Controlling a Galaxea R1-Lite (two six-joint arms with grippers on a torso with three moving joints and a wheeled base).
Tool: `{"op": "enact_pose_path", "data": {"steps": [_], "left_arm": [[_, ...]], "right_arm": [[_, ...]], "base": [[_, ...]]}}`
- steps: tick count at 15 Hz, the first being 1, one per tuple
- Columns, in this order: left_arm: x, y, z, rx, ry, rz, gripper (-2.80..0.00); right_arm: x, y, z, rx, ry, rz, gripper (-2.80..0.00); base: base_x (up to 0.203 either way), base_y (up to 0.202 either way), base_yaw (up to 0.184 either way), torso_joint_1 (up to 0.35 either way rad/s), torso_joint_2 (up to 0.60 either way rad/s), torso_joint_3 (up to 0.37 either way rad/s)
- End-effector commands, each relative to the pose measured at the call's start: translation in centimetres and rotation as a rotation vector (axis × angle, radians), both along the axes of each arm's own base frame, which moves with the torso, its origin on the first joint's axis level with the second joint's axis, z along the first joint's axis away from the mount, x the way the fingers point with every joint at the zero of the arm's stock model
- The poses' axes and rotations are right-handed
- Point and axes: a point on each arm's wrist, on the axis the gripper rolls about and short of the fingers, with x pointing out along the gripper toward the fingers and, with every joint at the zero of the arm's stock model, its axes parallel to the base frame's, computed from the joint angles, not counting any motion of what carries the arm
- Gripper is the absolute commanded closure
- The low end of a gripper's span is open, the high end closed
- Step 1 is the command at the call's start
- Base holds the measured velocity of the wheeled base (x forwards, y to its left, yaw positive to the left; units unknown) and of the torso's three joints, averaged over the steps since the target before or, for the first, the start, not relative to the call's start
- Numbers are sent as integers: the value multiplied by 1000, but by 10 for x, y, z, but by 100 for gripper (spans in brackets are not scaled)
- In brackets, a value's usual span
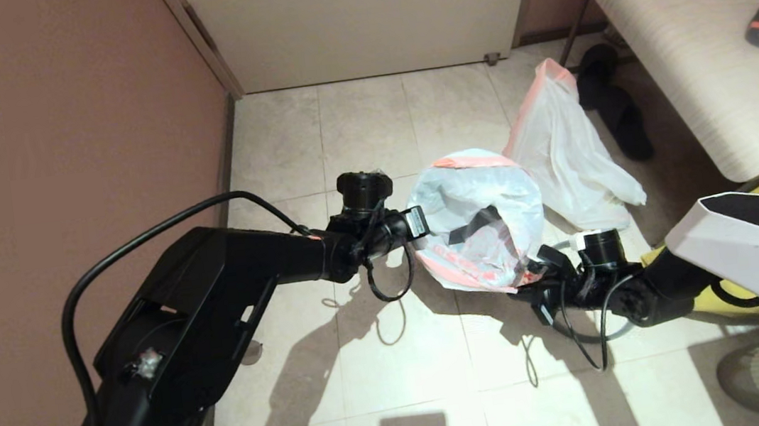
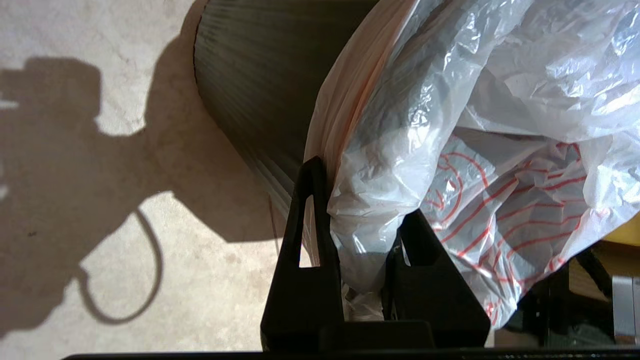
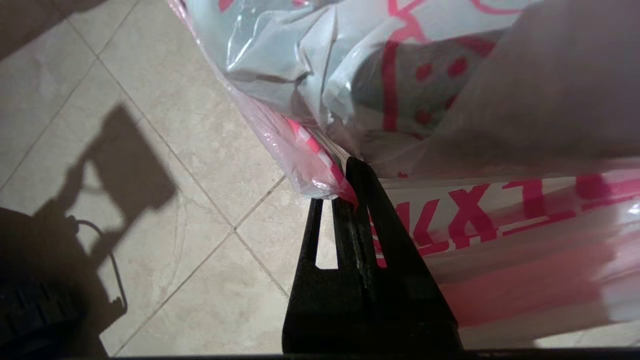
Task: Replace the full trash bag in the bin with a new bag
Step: Put the new garbage bag on the trash can
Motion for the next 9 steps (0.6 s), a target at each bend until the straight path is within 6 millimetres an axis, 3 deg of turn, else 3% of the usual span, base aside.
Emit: {"op": "enact_pose_path", "data": {"steps": [1, 3, 5, 7, 9], "left_arm": [[-1, 1, 3, -1, 12, -4, 0], [-5, 4, 3, 1, 32, 0, 0], [-23, 8, 5, 25, 79, -3, 0], [-41, 26, 5, 43, 142, 14, 0], [-50, 40, -8, 32, 233, 58, 0]], "right_arm": [[2, 7, 10, 1, -7, 5, 0], [-10, 28, 25, 5, 59, 0, 0], [-30, 38, 37, -10, 97, -28, 0], [-39, 59, 37, -49, 107, -82, 0], [-35, 67, 31, -78, 88, -120, 0]], "base": [[0, 0, 0, 0, 0, 0], [0, 0, 0, 0, 0, 0], [0, 0, 0, 0, 0, 0], [0, 0, 0, 0, 0, 0], [0, 0, 0, 0, 0, 0]]}}
